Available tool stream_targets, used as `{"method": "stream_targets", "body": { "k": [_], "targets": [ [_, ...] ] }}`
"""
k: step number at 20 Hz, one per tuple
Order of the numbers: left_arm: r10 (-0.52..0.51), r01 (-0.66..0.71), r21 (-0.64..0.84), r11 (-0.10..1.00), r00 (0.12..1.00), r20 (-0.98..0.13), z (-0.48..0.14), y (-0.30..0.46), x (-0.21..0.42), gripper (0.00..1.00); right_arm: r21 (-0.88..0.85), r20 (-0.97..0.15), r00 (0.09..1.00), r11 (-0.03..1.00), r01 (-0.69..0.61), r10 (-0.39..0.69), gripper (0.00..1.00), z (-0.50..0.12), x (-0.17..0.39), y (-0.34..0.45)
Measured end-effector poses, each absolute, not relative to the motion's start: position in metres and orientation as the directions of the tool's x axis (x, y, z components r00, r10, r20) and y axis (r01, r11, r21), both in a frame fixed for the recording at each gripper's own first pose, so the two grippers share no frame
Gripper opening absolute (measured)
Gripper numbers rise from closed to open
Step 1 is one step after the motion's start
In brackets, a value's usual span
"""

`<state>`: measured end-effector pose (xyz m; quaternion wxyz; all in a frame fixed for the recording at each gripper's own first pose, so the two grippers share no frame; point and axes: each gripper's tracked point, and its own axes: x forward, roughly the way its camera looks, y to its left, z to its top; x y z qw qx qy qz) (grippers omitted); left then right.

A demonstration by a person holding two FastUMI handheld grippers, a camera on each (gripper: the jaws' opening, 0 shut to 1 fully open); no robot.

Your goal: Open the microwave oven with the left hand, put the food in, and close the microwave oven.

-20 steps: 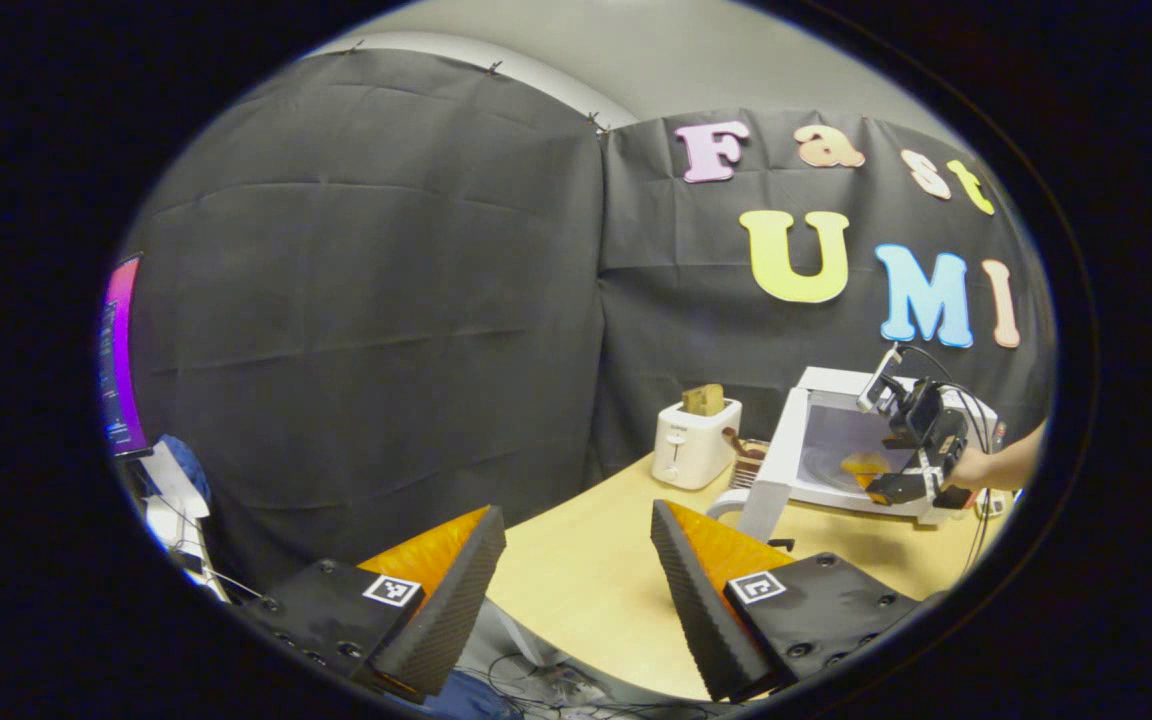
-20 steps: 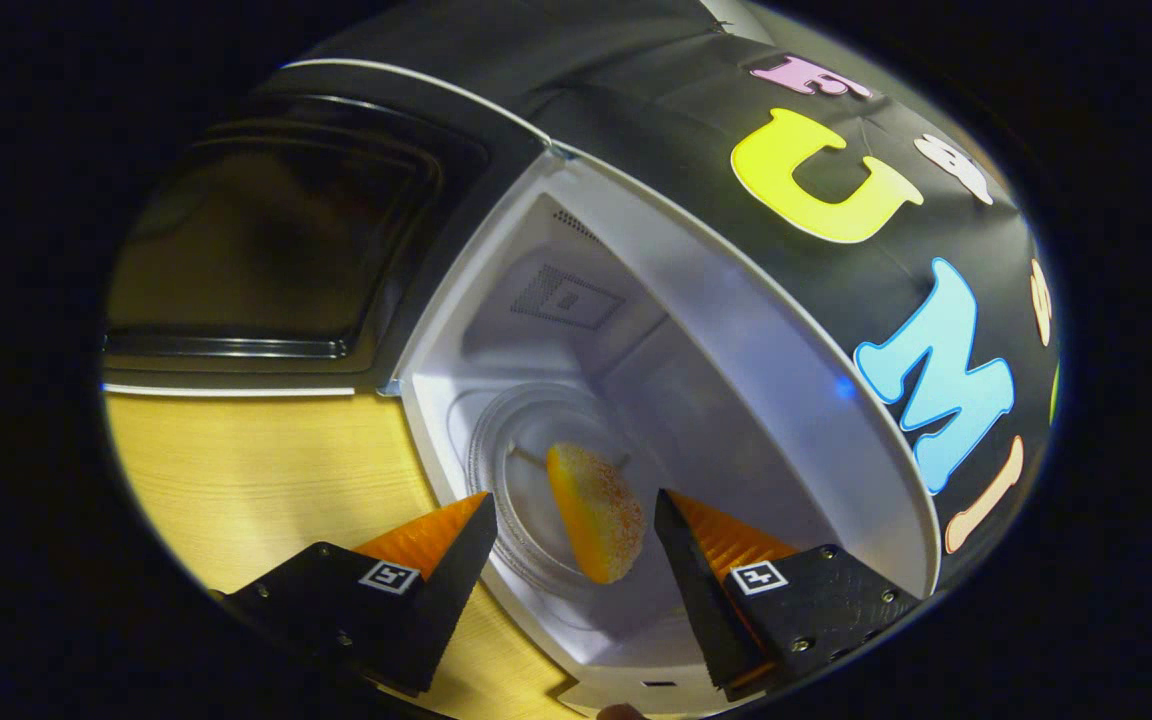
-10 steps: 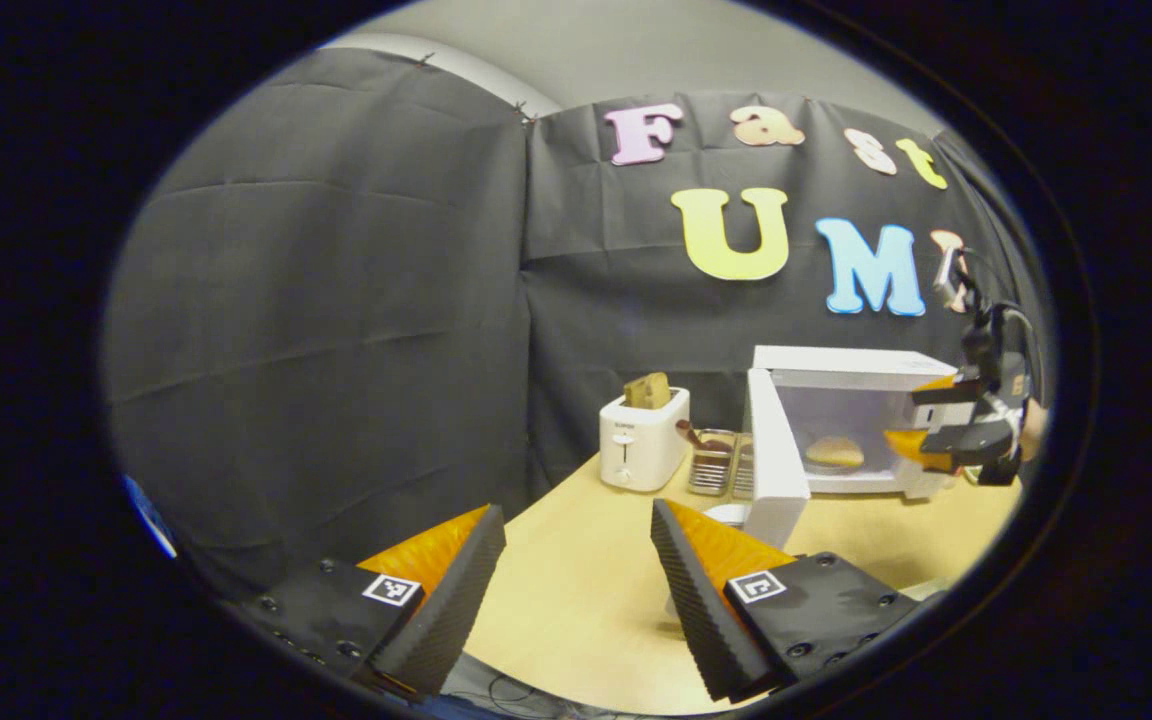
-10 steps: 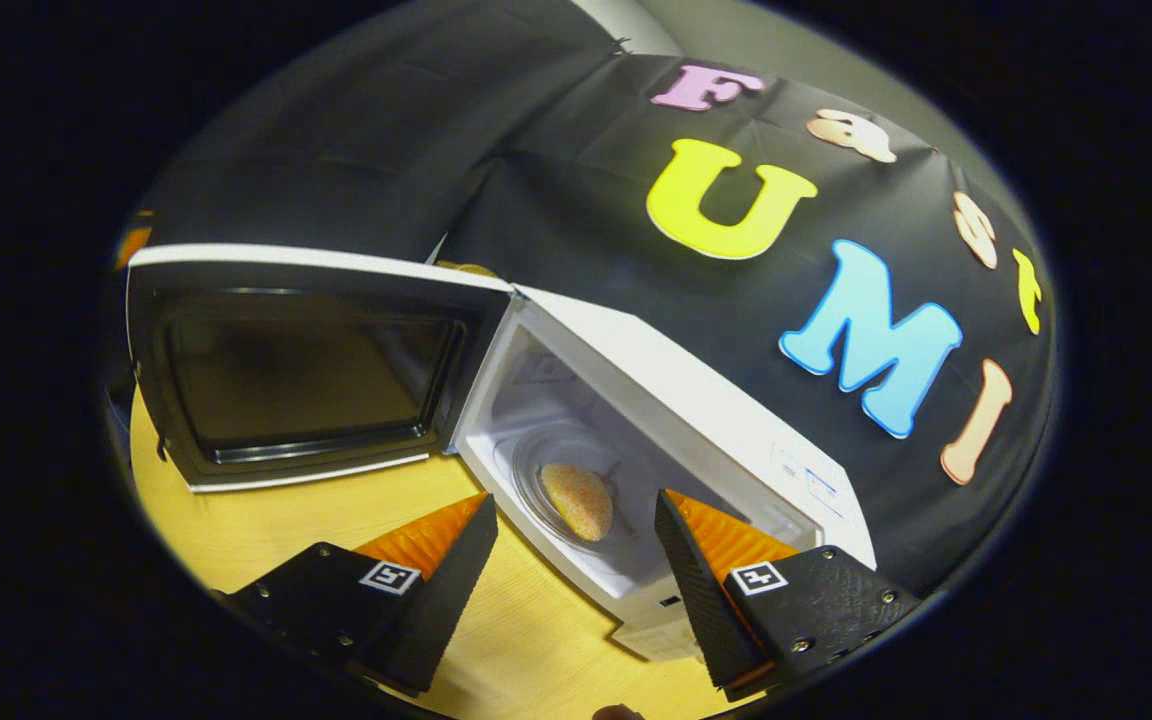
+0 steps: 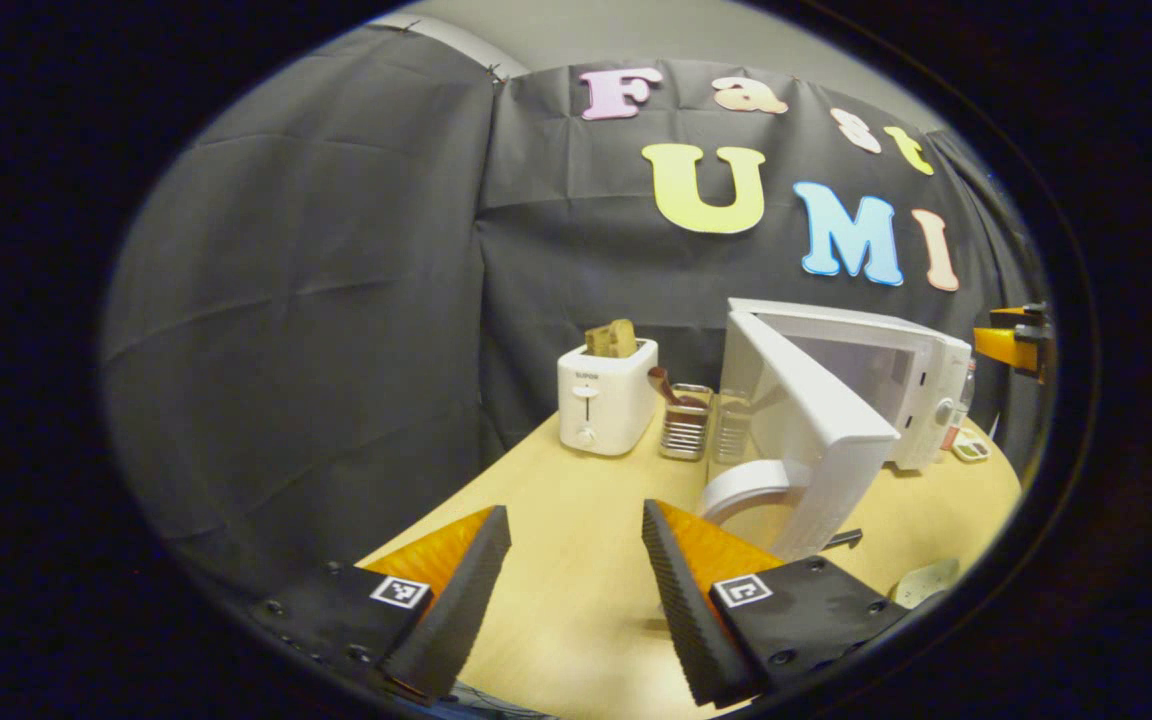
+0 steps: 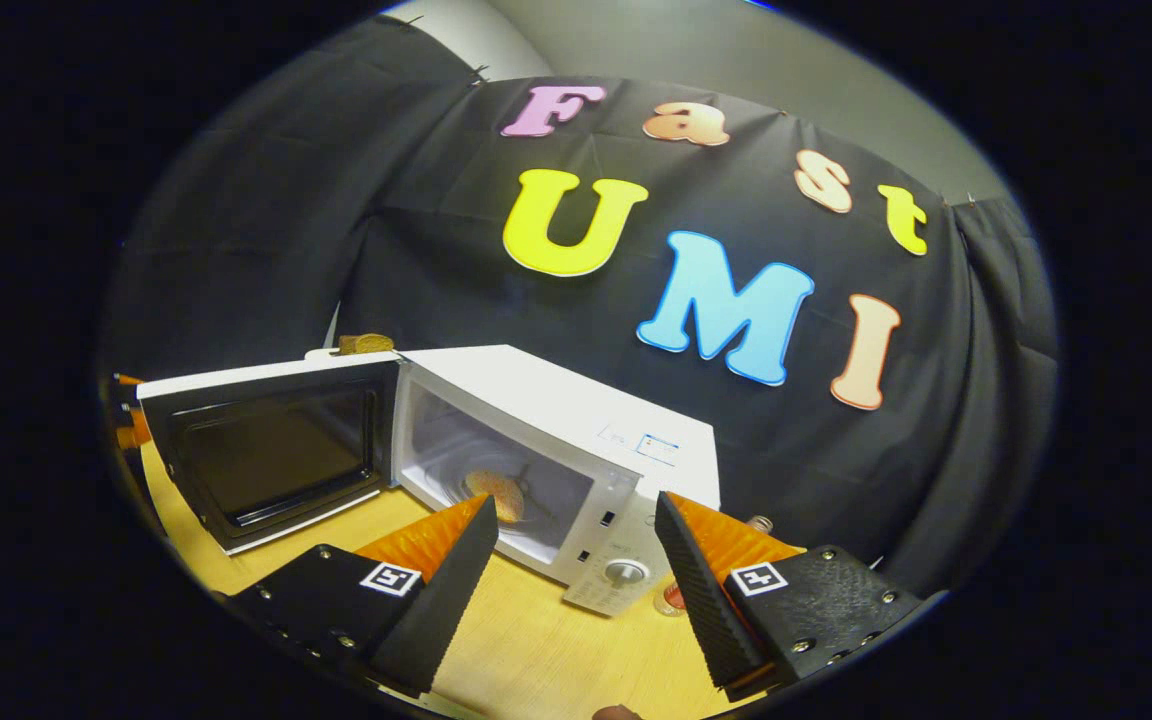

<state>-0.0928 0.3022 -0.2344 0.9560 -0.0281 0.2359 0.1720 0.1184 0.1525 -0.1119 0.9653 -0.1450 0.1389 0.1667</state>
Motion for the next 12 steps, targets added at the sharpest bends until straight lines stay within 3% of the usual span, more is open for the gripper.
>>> {"method": "stream_targets", "body": {
  "k": [5, 7, 8, 12],
  "targets": [
    [0.273, -0.294, 0.031, 0.955, 0.836, -0.475, -0.238, 0.282, -0.085, 0.39, -0.227, -0.331, 0.922, 0.932, -0.283, 0.199, 0.97, -0.123, 0.101, 0.112],
    [0.267, -0.278, 0.047, 0.959, 0.841, -0.471, -0.230, 0.272, -0.082, 0.13, -0.221, -0.344, 0.920, 0.936, -0.275, 0.189, 0.97, -0.130, 0.094, 0.100],
    [0.271, -0.278, 0.054, 0.959, 0.844, -0.463, -0.229, 0.274, -0.076, 0.07, -0.218, -0.347, 0.919, 0.938, -0.271, 0.185, 0.97, -0.130, 0.092, 0.095],
    [0.181, -0.229, -0.042, 0.973, 0.858, -0.480, -0.233, 0.236, -0.060, 0.07, -0.200, -0.329, 0.929, 0.949, -0.246, 0.171, 0.97, -0.126, 0.087, 0.069]
  ]
}}
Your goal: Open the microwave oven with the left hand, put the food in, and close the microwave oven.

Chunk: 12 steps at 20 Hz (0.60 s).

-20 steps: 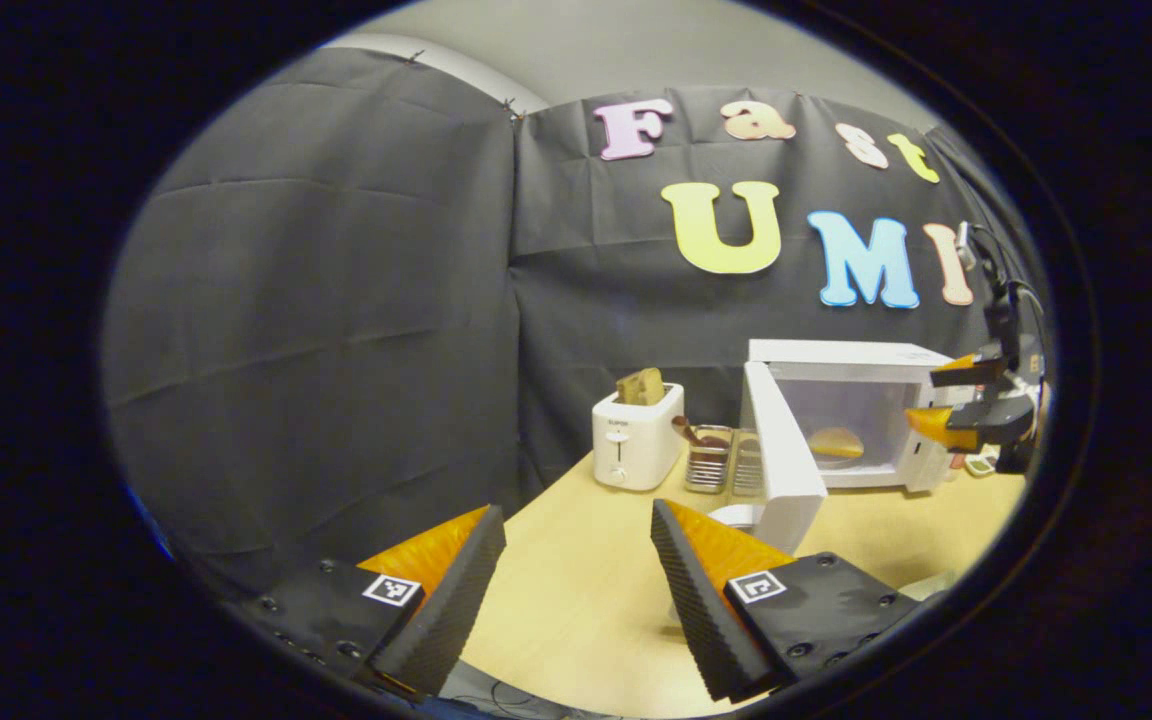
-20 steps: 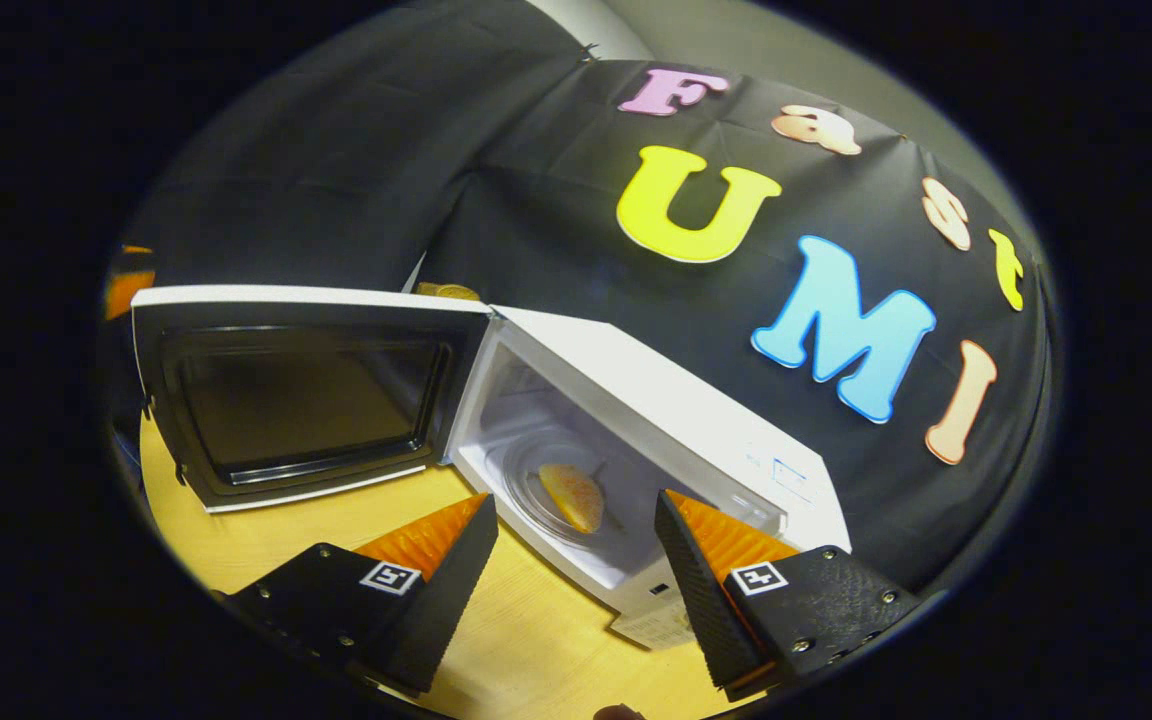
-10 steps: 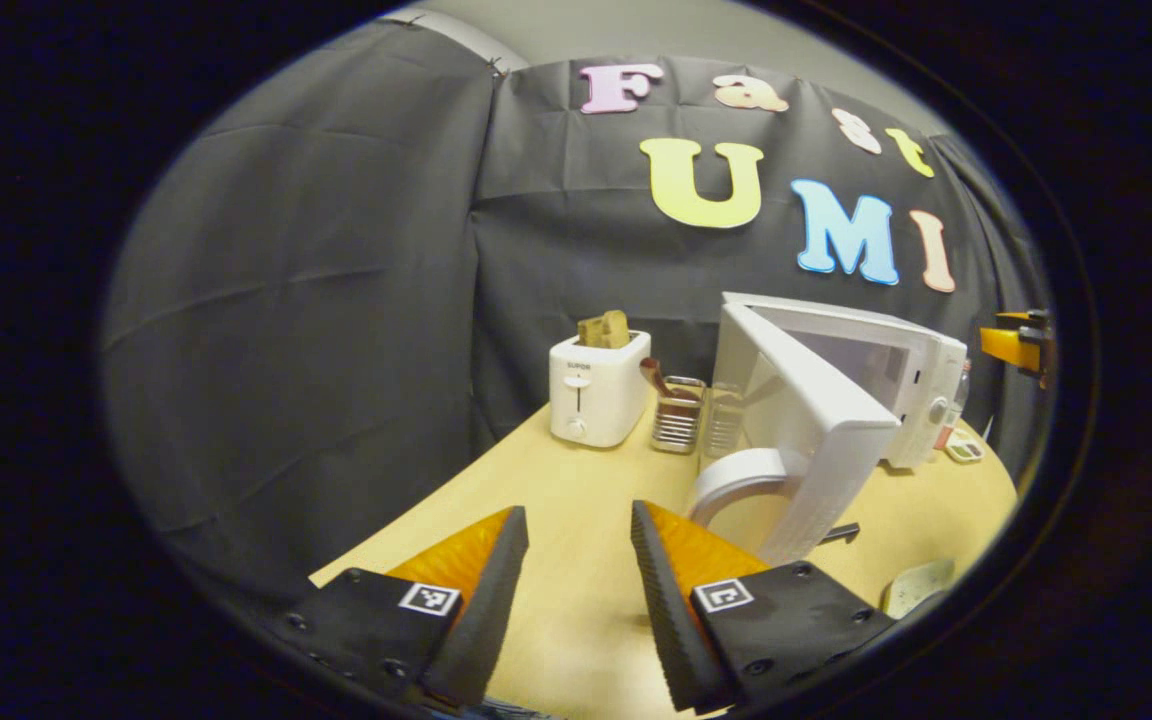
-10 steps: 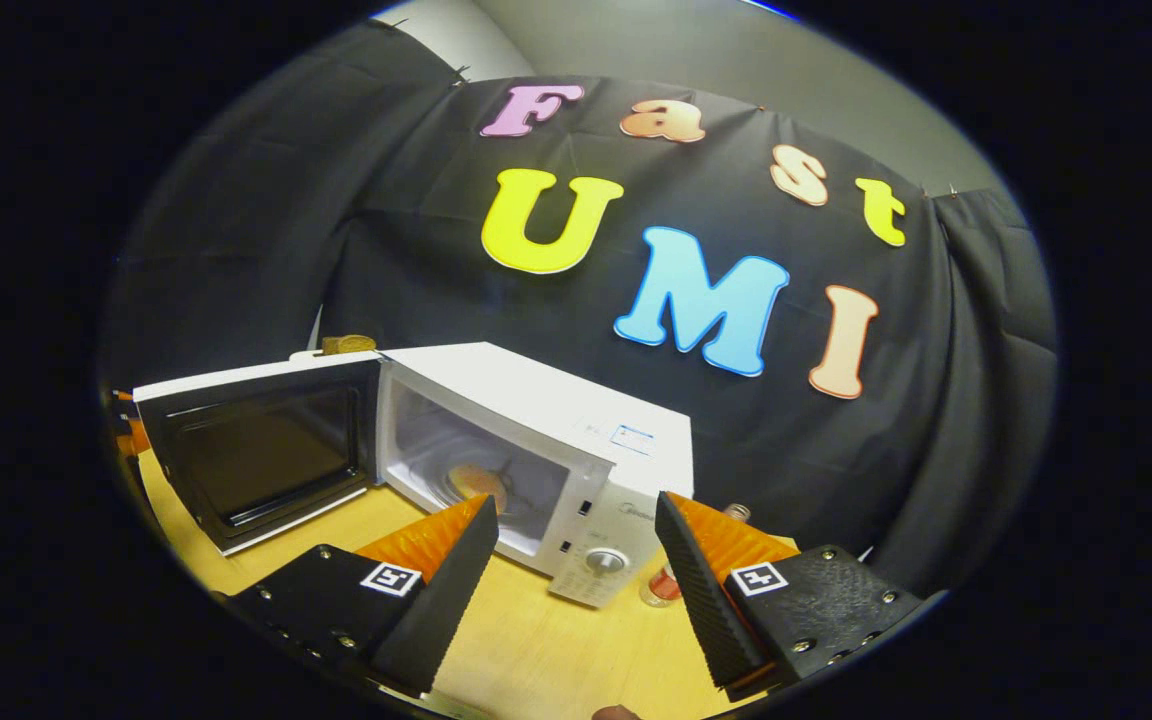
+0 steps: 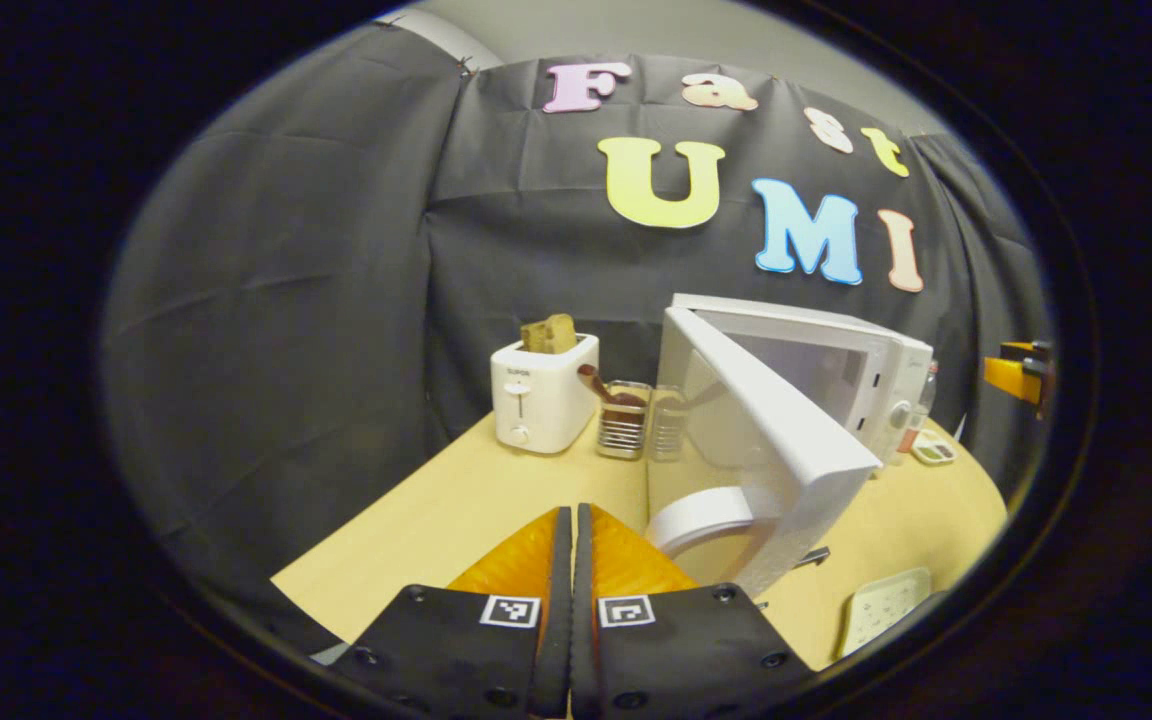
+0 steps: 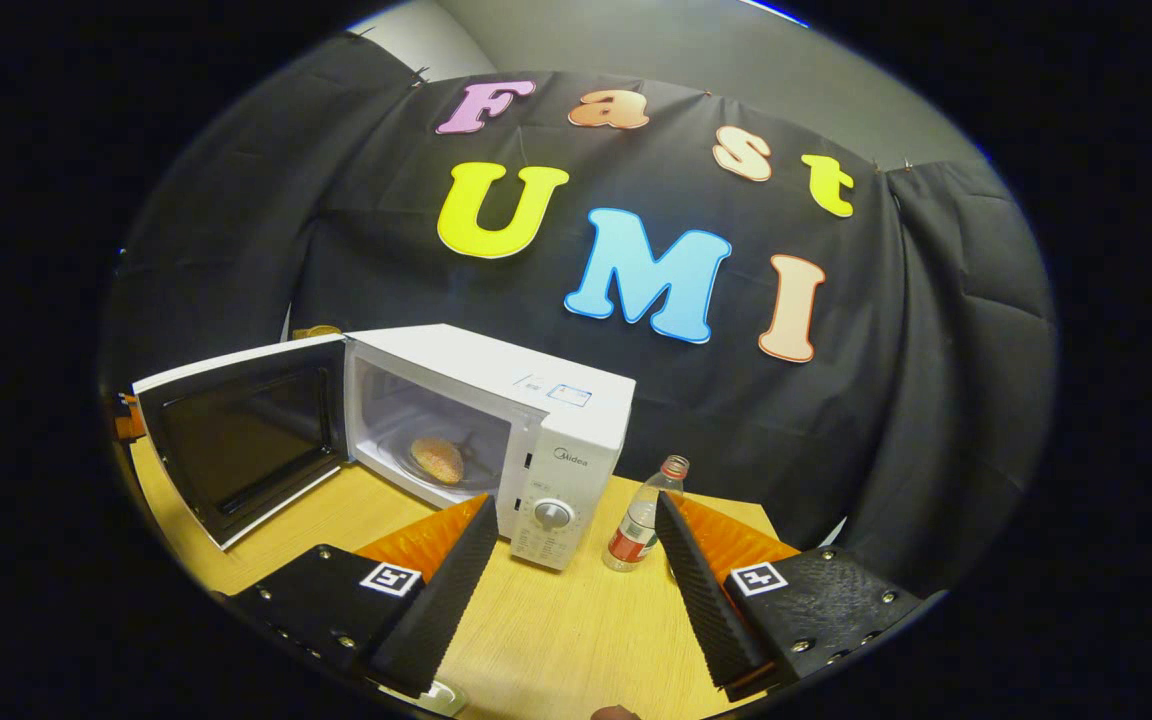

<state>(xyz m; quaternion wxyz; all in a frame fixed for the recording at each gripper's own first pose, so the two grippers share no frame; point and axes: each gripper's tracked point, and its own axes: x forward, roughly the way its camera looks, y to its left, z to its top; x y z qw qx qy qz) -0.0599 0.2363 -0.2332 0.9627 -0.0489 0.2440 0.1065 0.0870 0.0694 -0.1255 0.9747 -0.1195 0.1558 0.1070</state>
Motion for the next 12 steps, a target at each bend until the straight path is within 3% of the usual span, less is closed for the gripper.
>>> {"method": "stream_targets", "body": {
  "k": [5, 6, 11, 12],
  "targets": [
    [0.105, -0.133, -0.027, 0.991, 0.881, -0.462, -0.225, 0.172, -0.035, 0.07, -0.153, -0.333, 0.931, 0.966, -0.208, 0.148, 0.97, -0.123, 0.083, 0.040],
    [0.078, -0.103, -0.029, 0.994, 0.885, -0.460, -0.224, 0.157, -0.030, 0.02, -0.145, -0.327, 0.934, 0.970, -0.197, 0.141, 0.97, -0.120, 0.083, 0.034],
    [-0.027, 0.017, -0.026, 1.000, 0.897, -0.441, -0.214, 0.101, 0.003, 0.07, -0.140, -0.327, 0.939, 0.977, -0.163, 0.110, 0.97, -0.119, 0.078, 0.008],
    [-0.045, 0.039, -0.023, 0.999, 0.899, -0.436, -0.212, 0.091, 0.010, 0.02, -0.139, -0.326, 0.940, 0.978, -0.156, 0.103, 0.97, -0.119, 0.076, 0.003]
  ]
}}
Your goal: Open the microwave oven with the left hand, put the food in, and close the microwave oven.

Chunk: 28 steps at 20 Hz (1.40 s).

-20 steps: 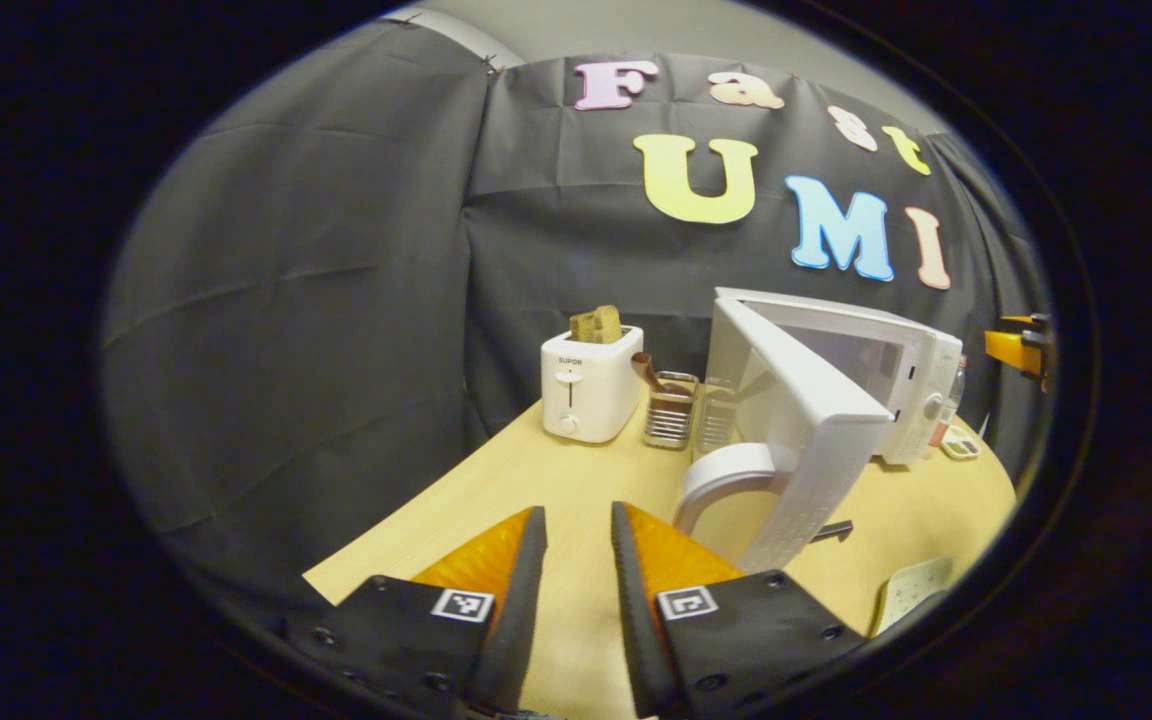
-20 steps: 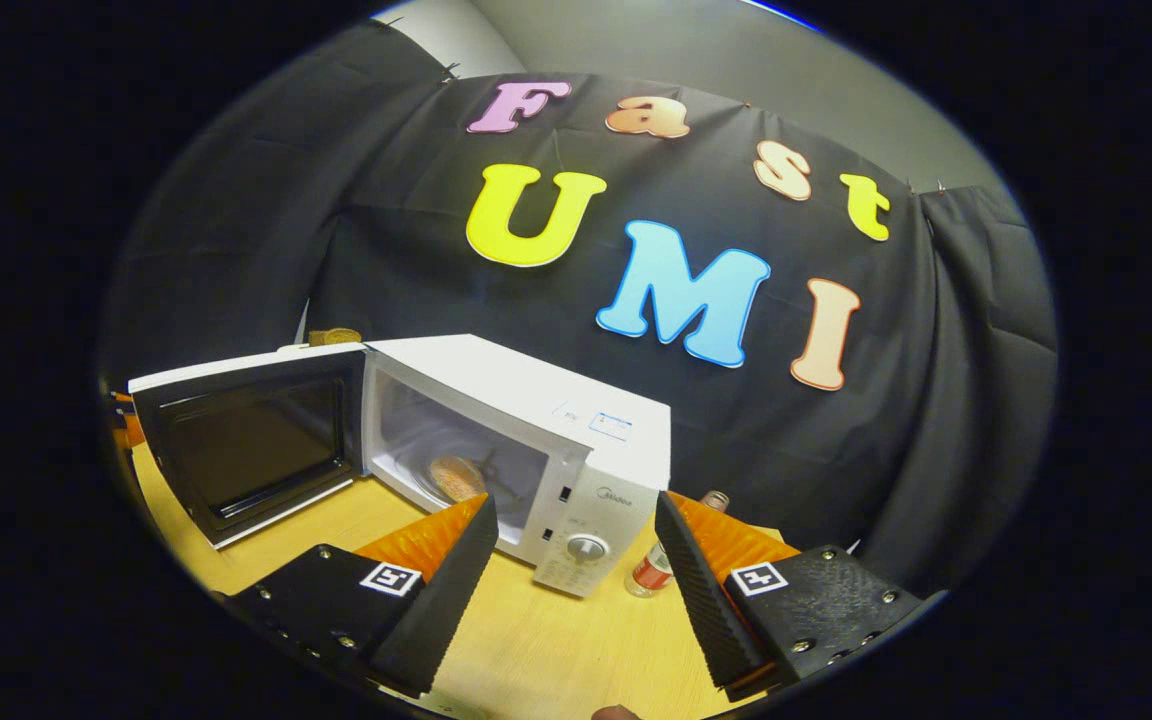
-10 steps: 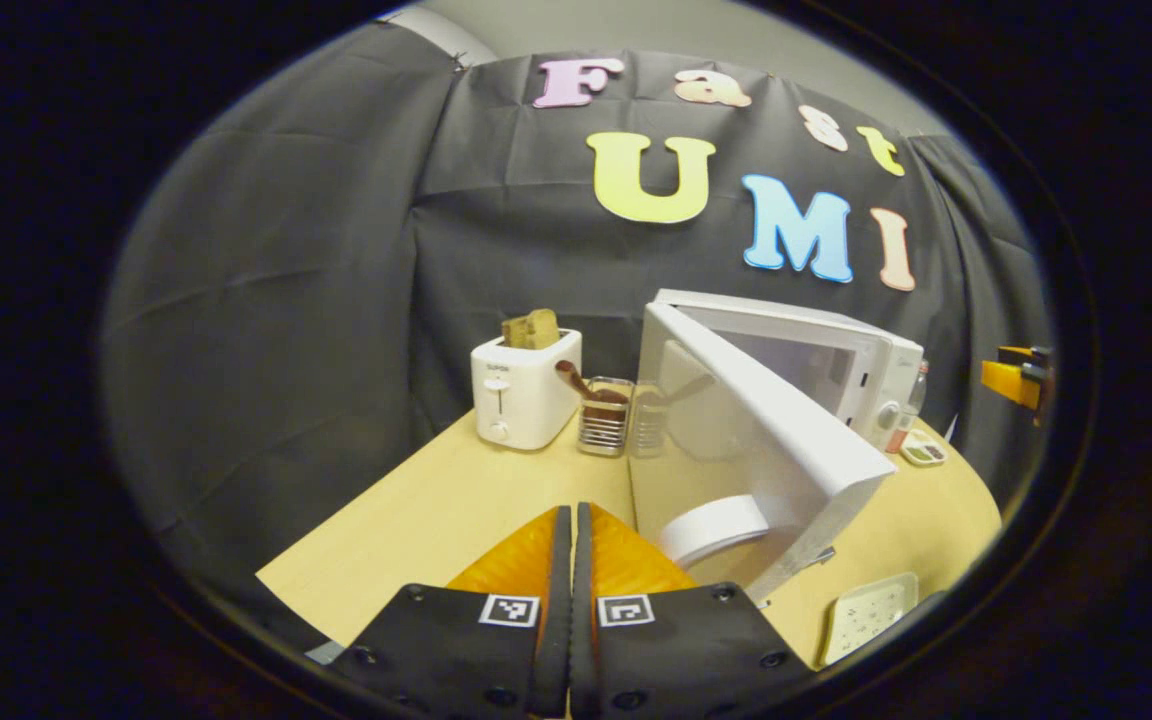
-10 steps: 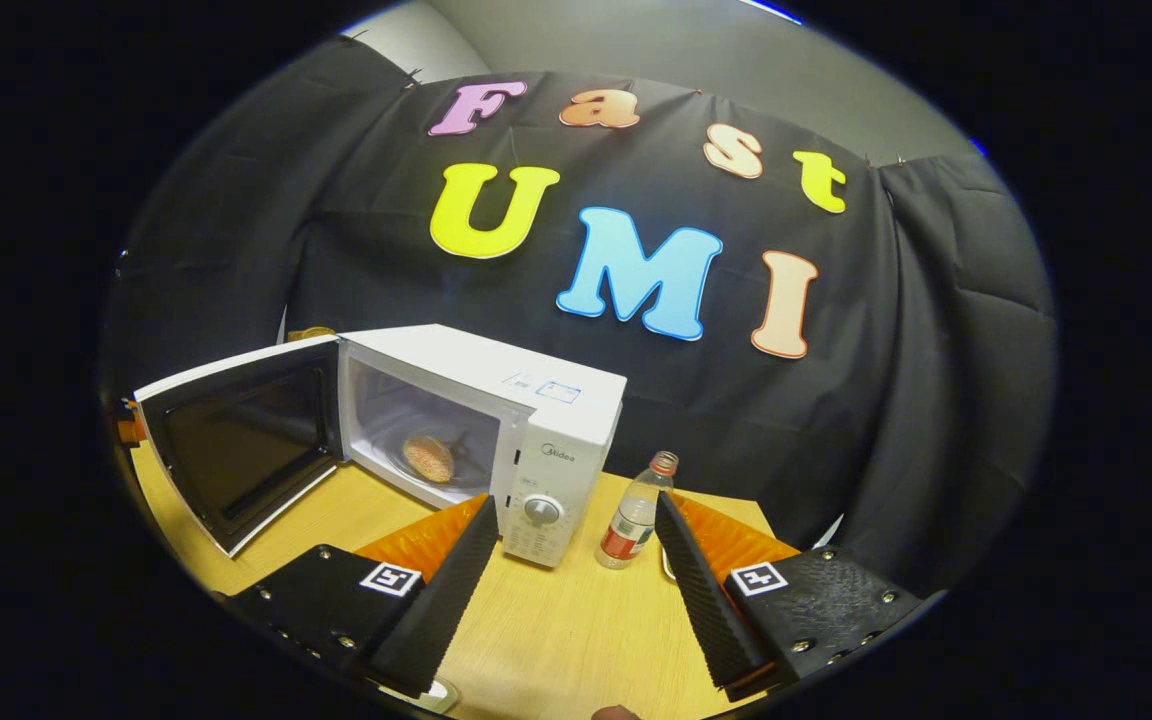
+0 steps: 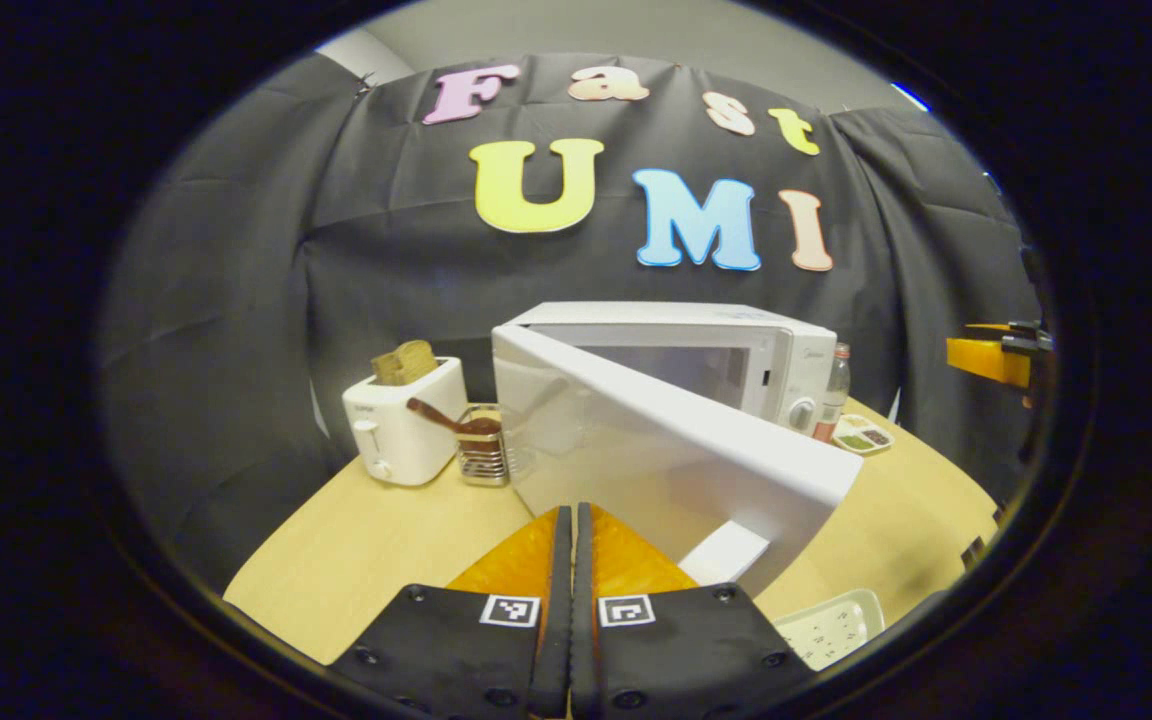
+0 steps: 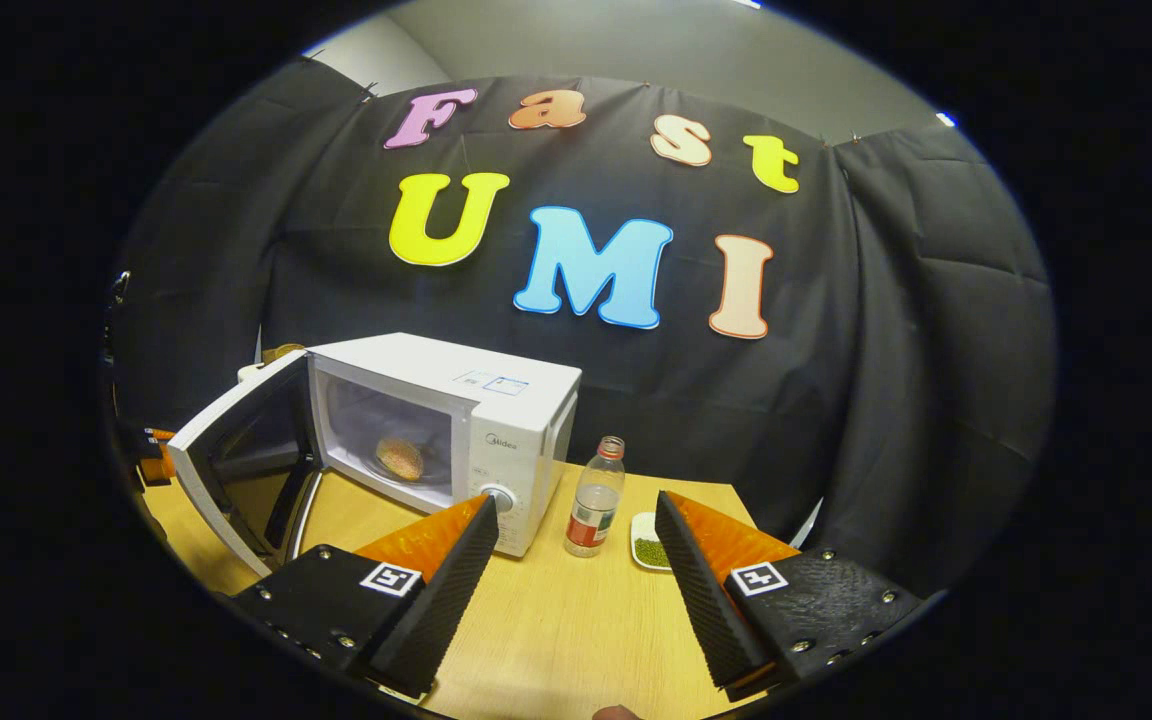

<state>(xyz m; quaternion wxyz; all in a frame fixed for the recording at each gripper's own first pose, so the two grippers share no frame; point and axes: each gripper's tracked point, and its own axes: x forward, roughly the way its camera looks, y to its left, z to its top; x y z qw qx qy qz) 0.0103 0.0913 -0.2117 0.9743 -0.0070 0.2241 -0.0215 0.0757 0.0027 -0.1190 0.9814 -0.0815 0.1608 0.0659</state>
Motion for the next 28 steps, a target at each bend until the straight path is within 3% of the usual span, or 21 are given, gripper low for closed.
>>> {"method": "stream_targets", "body": {
  "k": [2, 4, 6, 7, 12, 14, 15, 17, 18, 28],
  "targets": [
    [-0.078, 0.077, -0.018, 0.997, 0.899, -0.431, -0.211, 0.074, 0.023, 0.07, -0.141, -0.327, 0.942, 0.981, -0.134, 0.082, 0.97, -0.119, 0.071, -0.011],
    [-0.110, 0.112, -0.020, 0.993, 0.898, -0.426, -0.207, 0.056, 0.038, 0.02, -0.140, -0.323, 0.944, 0.984, -0.112, 0.061, 0.97, -0.117, 0.066, -0.024],
    [-0.128, 0.135, -0.013, 0.991, 0.897, -0.424, -0.210, 0.043, 0.052, 0.02, -0.134, -0.319, 0.947, 0.987, -0.086, 0.039, 0.97, -0.114, 0.061, -0.037],
    [-0.140, 0.146, -0.018, 0.989, 0.895, -0.424, -0.211, 0.036, 0.057, 0.07, -0.132, -0.318, 0.948, 0.989, -0.071, 0.026, 0.97, -0.113, 0.058, -0.043],
    [-0.205, 0.205, -0.046, 0.978, 0.884, -0.421, -0.212, -0.003, 0.090, 0.02, -0.122, -0.317, 0.948, 0.993, -0.005, -0.034, 0.97, -0.111, 0.049, -0.075],
    [-0.232, 0.233, -0.051, 0.971, 0.878, -0.418, -0.215, -0.019, 0.104, 0.07, -0.126, -0.321, 0.946, 0.992, 0.003, -0.044, 0.97, -0.111, 0.047, -0.083],
    [-0.240, 0.241, -0.051, 0.969, 0.877, -0.417, -0.216, -0.026, 0.112, 0.02, -0.135, -0.320, 0.946, 0.991, 0.007, -0.050, 0.97, -0.110, 0.047, -0.088],
    [-0.253, 0.252, -0.059, 0.966, 0.875, -0.413, -0.216, -0.037, 0.129, 0.02, -0.146, -0.320, 0.946, 0.989, 0.010, -0.056, 0.97, -0.109, 0.047, -0.094],
    [-0.258, 0.255, -0.063, 0.965, 0.876, -0.408, -0.216, -0.042, 0.138, 0.07, -0.147, -0.321, 0.945, 0.989, 0.012, -0.060, 0.97, -0.108, 0.048, -0.097],
    [-0.243, 0.210, -0.125, 0.970, 0.884, -0.400, -0.227, -0.062, 0.210, 0.07, -0.159, -0.319, 0.946, 0.987, 0.006, -0.057, 0.97, -0.107, 0.060, -0.111]
  ]
}}
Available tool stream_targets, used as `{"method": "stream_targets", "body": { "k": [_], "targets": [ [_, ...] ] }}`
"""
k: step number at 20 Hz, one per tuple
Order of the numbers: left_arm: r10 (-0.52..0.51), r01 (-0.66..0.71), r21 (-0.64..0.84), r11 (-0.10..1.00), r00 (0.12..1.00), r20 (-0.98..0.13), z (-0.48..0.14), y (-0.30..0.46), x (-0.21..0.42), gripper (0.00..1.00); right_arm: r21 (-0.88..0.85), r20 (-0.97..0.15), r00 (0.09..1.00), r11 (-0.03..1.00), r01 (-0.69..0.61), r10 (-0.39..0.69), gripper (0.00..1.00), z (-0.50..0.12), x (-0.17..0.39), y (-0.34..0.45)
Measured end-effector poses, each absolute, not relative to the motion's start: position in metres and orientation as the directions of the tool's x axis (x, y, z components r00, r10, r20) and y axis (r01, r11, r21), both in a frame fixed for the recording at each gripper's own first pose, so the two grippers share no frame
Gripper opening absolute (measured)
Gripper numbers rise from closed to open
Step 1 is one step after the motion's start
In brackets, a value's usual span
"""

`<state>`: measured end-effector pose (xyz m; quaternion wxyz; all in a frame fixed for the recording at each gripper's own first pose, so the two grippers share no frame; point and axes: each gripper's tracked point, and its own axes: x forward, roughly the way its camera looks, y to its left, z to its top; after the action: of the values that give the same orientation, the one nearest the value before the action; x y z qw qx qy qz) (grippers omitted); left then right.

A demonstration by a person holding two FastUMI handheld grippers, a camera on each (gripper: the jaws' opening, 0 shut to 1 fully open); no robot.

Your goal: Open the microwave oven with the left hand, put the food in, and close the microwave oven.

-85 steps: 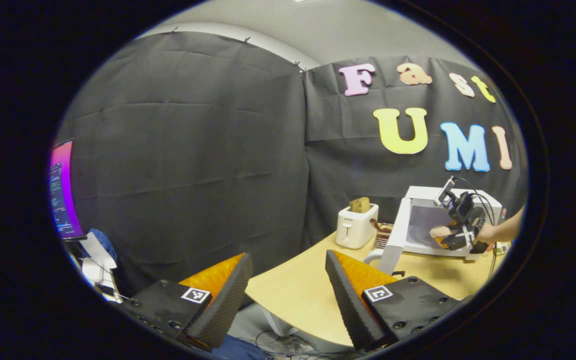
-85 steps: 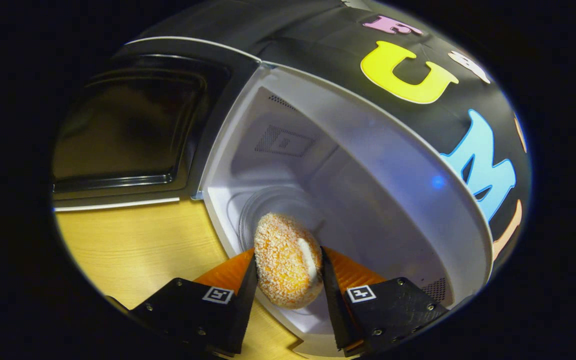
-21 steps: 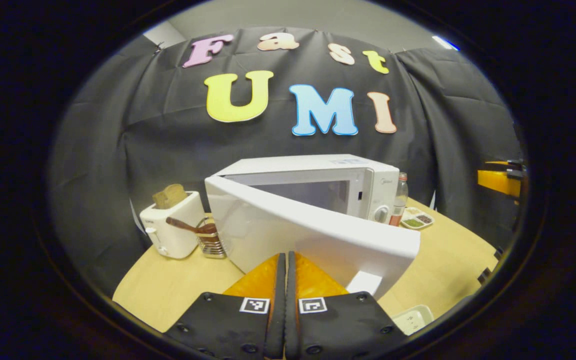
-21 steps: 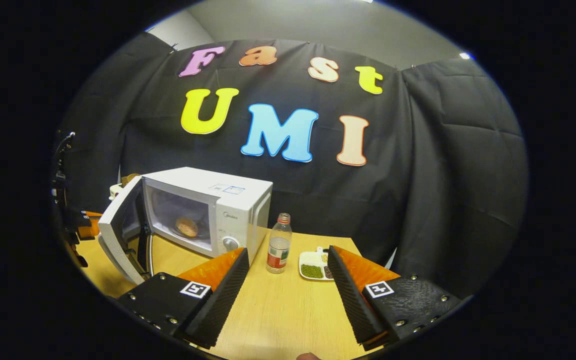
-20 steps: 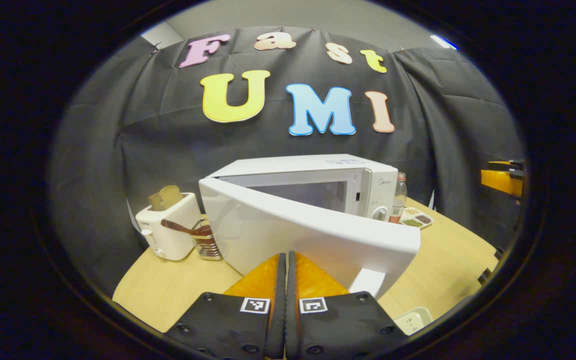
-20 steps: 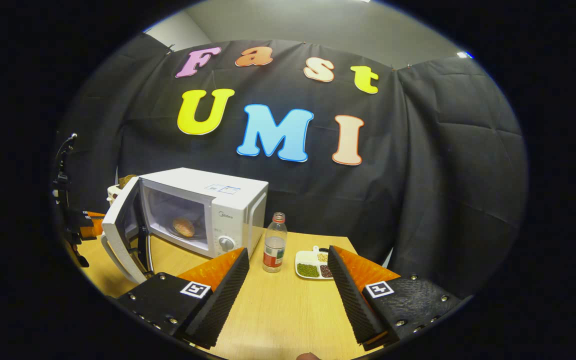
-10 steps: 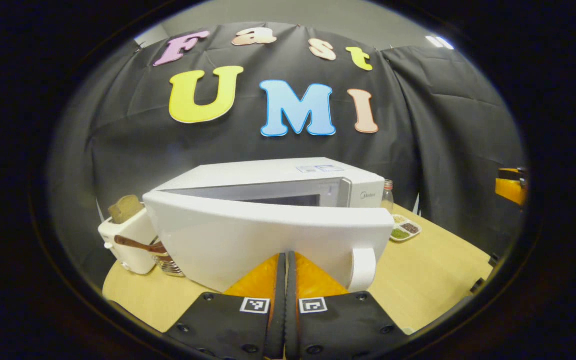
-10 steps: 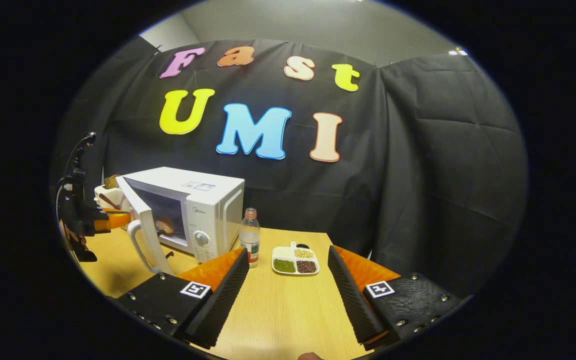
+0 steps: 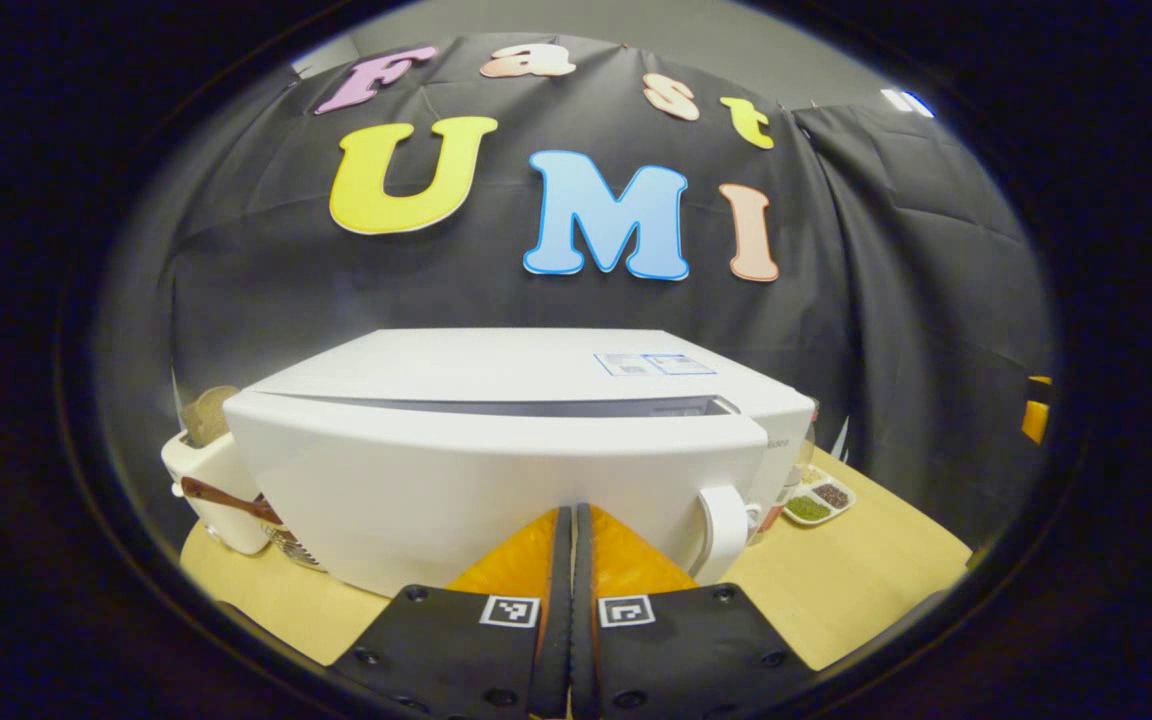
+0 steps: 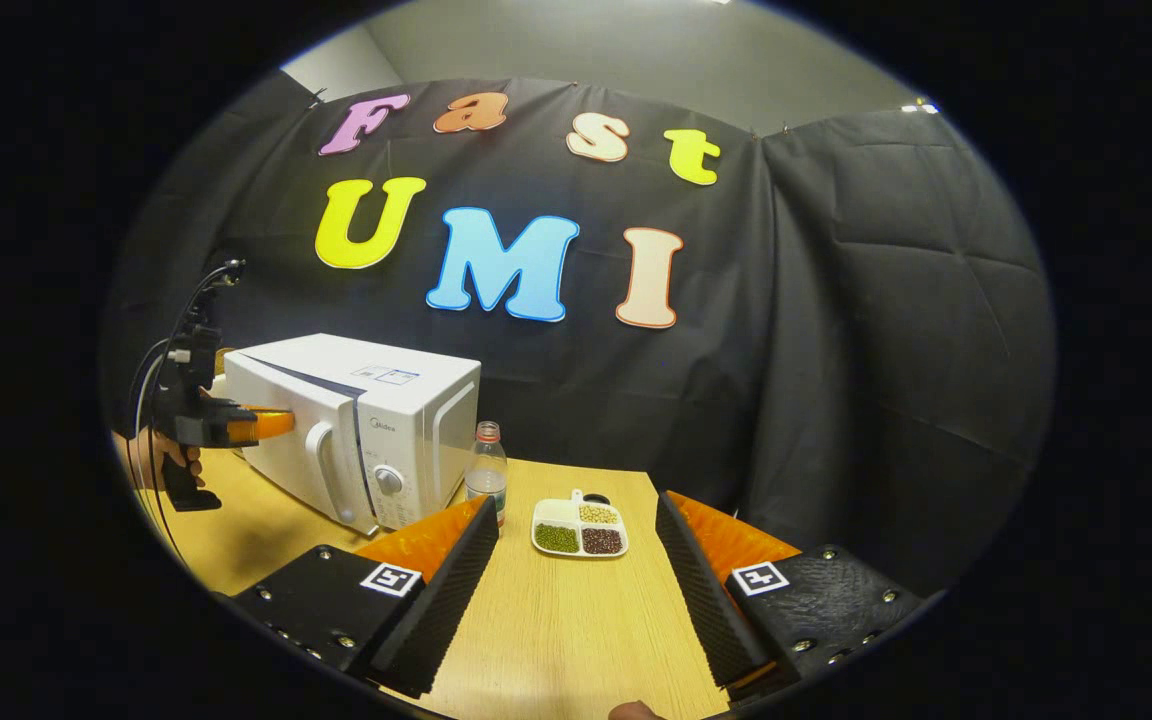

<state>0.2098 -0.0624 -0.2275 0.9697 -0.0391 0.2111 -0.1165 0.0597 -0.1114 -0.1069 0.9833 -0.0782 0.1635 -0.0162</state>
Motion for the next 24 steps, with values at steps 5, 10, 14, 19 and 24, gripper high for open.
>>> {"method": "stream_targets", "body": {
  "k": [5, 10, 14, 19, 24],
  "targets": [
    [-0.231, 0.192, -0.136, 0.972, 0.890, -0.393, -0.230, -0.062, 0.221, 0.08, -0.148, -0.326, 0.943, 0.989, 0.012, -0.060, 0.97, -0.111, 0.061, -0.118],
    [-0.191, 0.175, -0.077, 0.981, 0.885, -0.424, -0.234, -0.063, 0.233, 0.08, -0.109, -0.331, 0.943, 0.994, -0.012, -0.025, 0.97, -0.111, 0.065, -0.112],
    [-0.185, 0.174, -0.064, 0.983, 0.889, -0.418, -0.219, -0.064, 0.221, 0.12, -0.078, -0.307, 0.951, 0.995, -0.062, 0.035, 0.97, -0.100, 0.073, -0.091],
    [-0.198, 0.182, -0.080, 0.980, 0.933, -0.300, -0.143, -0.049, 0.169, 0.11, -0.024, -0.245, 0.966, 0.995, -0.096, 0.087, 0.97, -0.079, 0.080, -0.064],
    [-0.167, 0.160, -0.050, 0.986, 0.964, -0.207, -0.081, -0.011, 0.112, 0.11, 0.036, -0.212, 0.966, 0.989, -0.143, 0.148, 0.97, -0.069, 0.072, -0.030]
  ]
}}
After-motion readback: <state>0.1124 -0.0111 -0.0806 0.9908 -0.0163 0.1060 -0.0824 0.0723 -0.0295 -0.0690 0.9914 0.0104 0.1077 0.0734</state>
